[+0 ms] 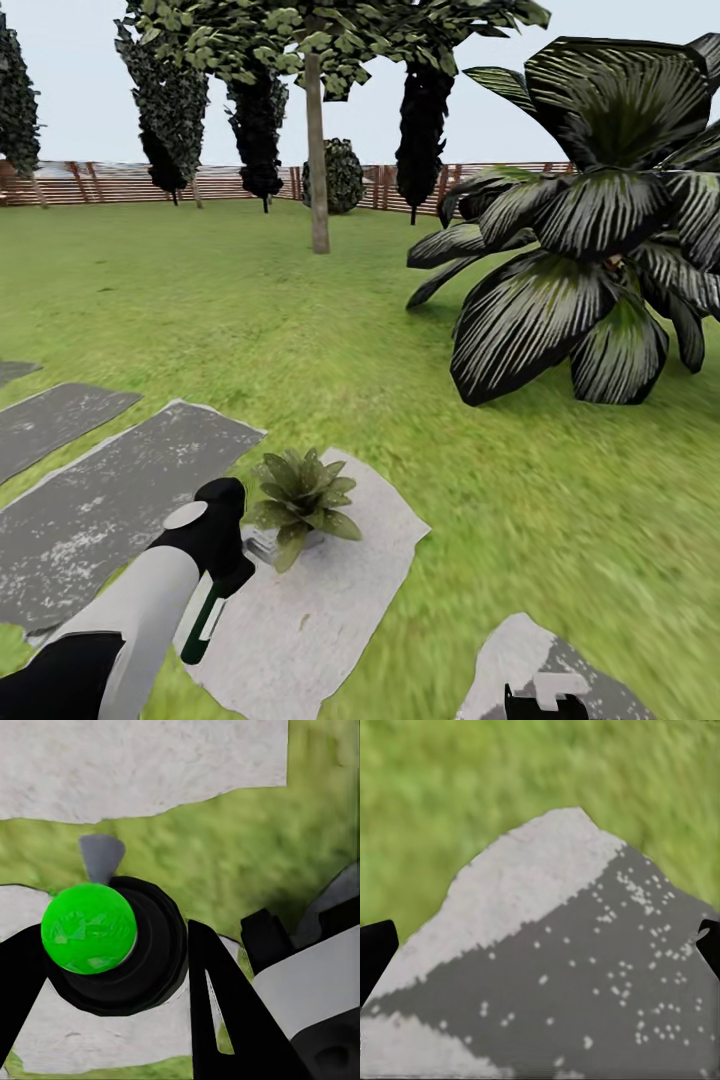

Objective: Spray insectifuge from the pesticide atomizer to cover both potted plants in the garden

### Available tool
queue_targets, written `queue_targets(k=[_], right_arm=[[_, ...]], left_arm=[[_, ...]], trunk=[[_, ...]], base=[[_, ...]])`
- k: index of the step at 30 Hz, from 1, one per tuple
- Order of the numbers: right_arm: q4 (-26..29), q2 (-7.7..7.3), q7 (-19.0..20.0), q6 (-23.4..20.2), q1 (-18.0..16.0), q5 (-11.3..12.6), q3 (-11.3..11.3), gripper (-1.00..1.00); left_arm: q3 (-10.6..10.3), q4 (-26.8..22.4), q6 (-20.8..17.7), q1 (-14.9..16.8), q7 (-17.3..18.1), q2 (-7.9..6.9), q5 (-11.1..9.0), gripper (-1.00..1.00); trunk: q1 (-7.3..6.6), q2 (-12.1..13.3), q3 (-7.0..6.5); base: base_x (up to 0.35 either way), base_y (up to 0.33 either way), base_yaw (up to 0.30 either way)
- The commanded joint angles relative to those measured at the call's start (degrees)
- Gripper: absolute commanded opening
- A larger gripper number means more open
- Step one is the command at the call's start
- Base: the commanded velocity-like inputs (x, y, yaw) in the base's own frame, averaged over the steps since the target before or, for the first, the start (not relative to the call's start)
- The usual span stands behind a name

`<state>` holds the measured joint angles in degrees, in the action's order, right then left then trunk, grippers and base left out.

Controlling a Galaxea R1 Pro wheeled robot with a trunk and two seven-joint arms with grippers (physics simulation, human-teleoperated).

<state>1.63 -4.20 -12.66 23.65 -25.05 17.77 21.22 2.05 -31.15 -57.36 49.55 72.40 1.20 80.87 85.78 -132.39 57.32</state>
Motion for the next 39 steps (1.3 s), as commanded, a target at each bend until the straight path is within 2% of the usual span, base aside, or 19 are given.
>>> queue_targets(k=[1,8,14,19,25,29,39], right_arm=[[0.0,-0.01,-0.2,0.1,0.0,0.4,0.5,1.0],[0.0,-0.01,-0.2,0.1,0.0,0.4,0.5,1.0],[0.0,-0.01,-0.2,0.1,0.0,0.4,0.5,1.0],[0.0,-0.06,-0.2,0.1,0.0,0.4,0.5,1.0],[0.0,-0.1,-0.2,0.1,0.0,0.4,0.5,1.0],[0.0,-0.07,-0.2,0.1,0.0,0.4,0.5,1.0],[0.0,-0.19,-0.2,0.1,0.0,0.4,0.5,1.0]], left_arm=[[0.2,-0.1,-0.4,0.0,0.6,0.05,0.6,-1.0],[0.1,2.4,-0.3,-0.1,0.6,0.81,0.3,-1.0],[0.3,2.2,-0.3,-0.1,0.3,2.42,0.2,-1.0],[0.3,2.0,-0.3,-0.1,0.1,2.24,0.3,-1.0],[0.3,2.7,-0.2,-0.1,0.0,1.31,0.7,-1.0],[0.3,2.1,-0.2,-1.8,-0.1,0.95,0.7,-1.0],[0.3,2.1,-0.2,-2.0,-0.2,0.83,0.8,-1.0]], trunk=[[-0.04,0.0,0.05],[-0.04,0.0,0.05],[-0.04,0.0,0.05],[-0.04,0.0,0.04],[-0.04,0.0,-0.13],[-0.04,0.0,-0.17],[-0.04,0.0,-0.17]], base=[[-0.241,-0.116,0.273],[-0.089,-0.036,0.119],[0.0,0.0,0.002],[0.122,-0.115,-0.115],[0.022,-0.017,-0.265],[-0.006,-0.001,-0.06],[-0.244,0.114,-0.003]])
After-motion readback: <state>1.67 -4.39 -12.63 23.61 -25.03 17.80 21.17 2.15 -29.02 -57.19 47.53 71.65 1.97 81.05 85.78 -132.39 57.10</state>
